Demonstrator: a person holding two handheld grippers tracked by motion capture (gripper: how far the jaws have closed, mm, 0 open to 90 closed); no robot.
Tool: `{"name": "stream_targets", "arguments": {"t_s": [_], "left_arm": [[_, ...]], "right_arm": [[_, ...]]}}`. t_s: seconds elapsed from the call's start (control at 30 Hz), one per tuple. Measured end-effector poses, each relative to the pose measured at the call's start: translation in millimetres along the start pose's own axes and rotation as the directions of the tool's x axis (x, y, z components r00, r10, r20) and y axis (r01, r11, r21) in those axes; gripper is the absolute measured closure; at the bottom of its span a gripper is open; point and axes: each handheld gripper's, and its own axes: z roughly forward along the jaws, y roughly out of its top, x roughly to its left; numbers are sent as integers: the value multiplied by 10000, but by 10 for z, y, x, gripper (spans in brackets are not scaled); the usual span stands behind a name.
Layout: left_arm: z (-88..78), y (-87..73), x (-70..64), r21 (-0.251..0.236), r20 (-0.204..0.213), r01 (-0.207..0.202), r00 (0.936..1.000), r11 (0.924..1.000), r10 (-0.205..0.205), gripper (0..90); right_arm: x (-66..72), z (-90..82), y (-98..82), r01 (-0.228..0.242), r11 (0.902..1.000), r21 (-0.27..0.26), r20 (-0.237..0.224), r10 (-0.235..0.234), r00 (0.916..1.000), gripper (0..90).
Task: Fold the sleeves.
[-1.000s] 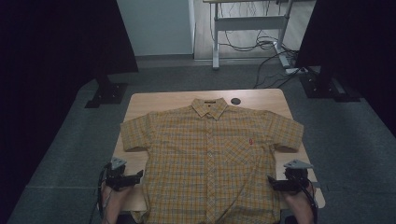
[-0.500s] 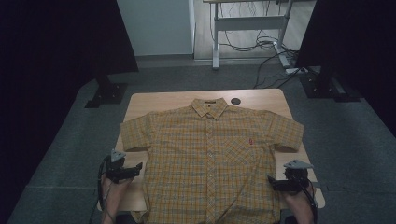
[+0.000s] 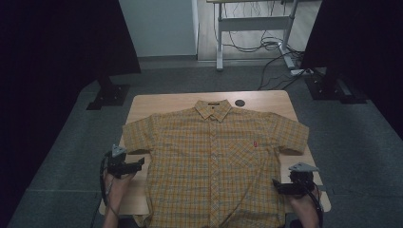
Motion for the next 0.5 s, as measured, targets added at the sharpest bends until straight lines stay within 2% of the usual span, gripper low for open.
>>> {"name": "stream_targets", "arguments": {"t_s": [0.33, 0.5], "left_arm": [[114, 118, 105, -133, -270, 151, 9995, 9998, -154, 125], [173, 148, 187, -249, -353, 478, 9982, 9985, -487, 140]], "right_arm": [[0, 0, 0, 0, 10000, 0, 0, 0, 10000, 9], [0, 0, 0, -2, 10000, 1, 0, 2, 10000, 9]]}}
